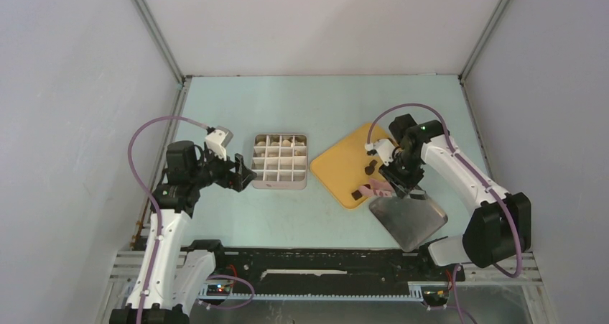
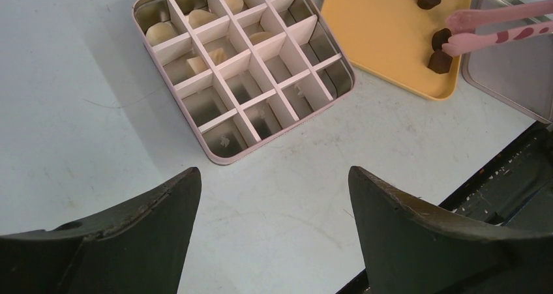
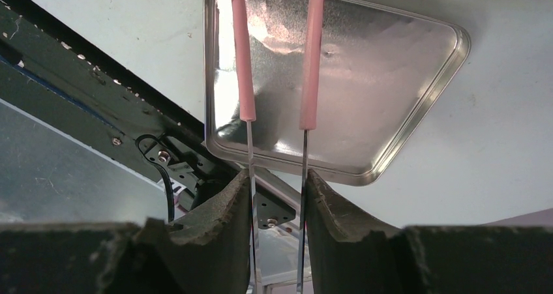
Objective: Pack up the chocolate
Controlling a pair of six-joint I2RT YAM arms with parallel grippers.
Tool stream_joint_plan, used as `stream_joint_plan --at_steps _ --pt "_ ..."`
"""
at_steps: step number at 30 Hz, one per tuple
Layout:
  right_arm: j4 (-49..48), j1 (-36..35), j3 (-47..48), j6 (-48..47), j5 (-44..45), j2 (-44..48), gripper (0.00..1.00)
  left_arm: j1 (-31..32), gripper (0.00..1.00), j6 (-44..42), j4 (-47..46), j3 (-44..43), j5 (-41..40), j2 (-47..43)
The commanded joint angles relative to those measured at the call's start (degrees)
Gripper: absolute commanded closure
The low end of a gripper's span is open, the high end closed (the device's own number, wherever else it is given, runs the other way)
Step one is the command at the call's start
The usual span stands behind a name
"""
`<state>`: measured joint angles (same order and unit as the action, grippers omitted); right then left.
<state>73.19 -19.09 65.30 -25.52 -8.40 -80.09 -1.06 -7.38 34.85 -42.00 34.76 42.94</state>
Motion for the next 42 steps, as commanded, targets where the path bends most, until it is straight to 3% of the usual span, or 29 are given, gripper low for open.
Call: stream_joint_plan --at_steps 1,6,17,25,30,42 --pt "-0.56 -0.1 0.14 -0.17 -0.08 -1.4 0.64 -0.32 0.13 0.43 -0.97 0.18 1.23 -1.29" --pt "-1.36 -1.87 0.11 0.45 1.46 -2.77 0.65 -0.35 0.13 0.4 -0.86 0.17 1.22 -1.53" --pt "-1.56 -3.03 4.77 0.49 1.2 0.66 0.83 -0.35 0.13 0.38 -0.96 0.16 1.3 -1.21" --pt "-1.51 -5.39 11.83 0.3 -3.99 1.12 0.84 -0.53 0.13 0.35 -0.88 0.07 0.97 -1.36" --pt "-1.38 -10.81 19.69 0.55 -5.31 -5.04 0.83 -0.74 0.13 0.37 -0.71 -0.04 0.19 -1.79" --pt "-1.82 -23.52 50.43 0.95 -10.44 -32.26 0.82 -4.42 0.11 1.44 -0.75 -0.92 -2.96 -5.05"
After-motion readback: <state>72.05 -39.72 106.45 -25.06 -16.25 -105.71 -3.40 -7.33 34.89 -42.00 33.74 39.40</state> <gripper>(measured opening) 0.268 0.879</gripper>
